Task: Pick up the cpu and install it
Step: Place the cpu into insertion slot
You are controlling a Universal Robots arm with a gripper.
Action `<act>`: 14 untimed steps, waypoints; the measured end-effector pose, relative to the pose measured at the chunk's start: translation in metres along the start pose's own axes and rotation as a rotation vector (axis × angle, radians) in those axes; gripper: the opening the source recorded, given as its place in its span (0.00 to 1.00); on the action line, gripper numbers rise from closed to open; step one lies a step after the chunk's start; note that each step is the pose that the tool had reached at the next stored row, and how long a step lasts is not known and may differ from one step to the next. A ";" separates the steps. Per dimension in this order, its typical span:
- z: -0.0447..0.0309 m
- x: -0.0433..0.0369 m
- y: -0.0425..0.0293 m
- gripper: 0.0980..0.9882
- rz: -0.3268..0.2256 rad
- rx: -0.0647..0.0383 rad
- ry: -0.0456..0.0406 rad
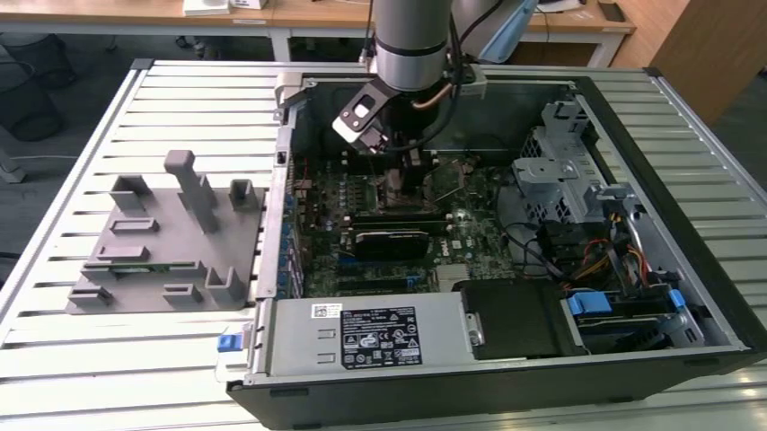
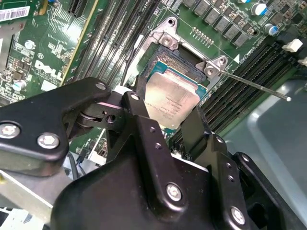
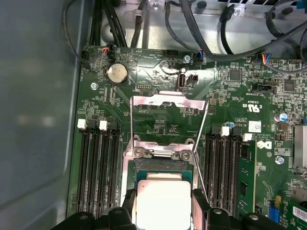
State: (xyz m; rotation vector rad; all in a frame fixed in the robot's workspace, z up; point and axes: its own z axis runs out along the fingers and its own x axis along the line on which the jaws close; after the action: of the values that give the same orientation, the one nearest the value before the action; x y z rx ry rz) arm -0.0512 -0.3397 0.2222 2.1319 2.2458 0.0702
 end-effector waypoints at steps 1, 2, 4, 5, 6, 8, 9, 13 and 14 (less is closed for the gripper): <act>0.0012 0.0000 0.0001 0.50 0.000 0.000 -0.0001; 0.0025 0.0000 0.0000 0.50 0.002 0.000 -0.0002; 0.0051 0.0000 -0.0001 0.50 0.010 0.000 -0.0007; 0.0065 0.0000 -0.0002 0.50 0.011 0.000 -0.0008; 0.0080 0.0000 -0.0003 0.50 0.011 0.000 -0.0008; 0.0112 0.0000 -0.0003 0.50 0.011 0.000 -0.0008; 0.0125 0.0000 -0.0003 0.50 0.011 0.000 -0.0008; 0.0152 -0.0001 -0.0005 0.50 0.012 0.000 -0.0009; 0.0155 -0.0001 -0.0005 0.50 0.012 0.000 -0.0008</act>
State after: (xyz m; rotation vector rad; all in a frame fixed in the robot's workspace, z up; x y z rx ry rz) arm -0.0507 -0.3397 0.2067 2.1451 2.2328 0.0697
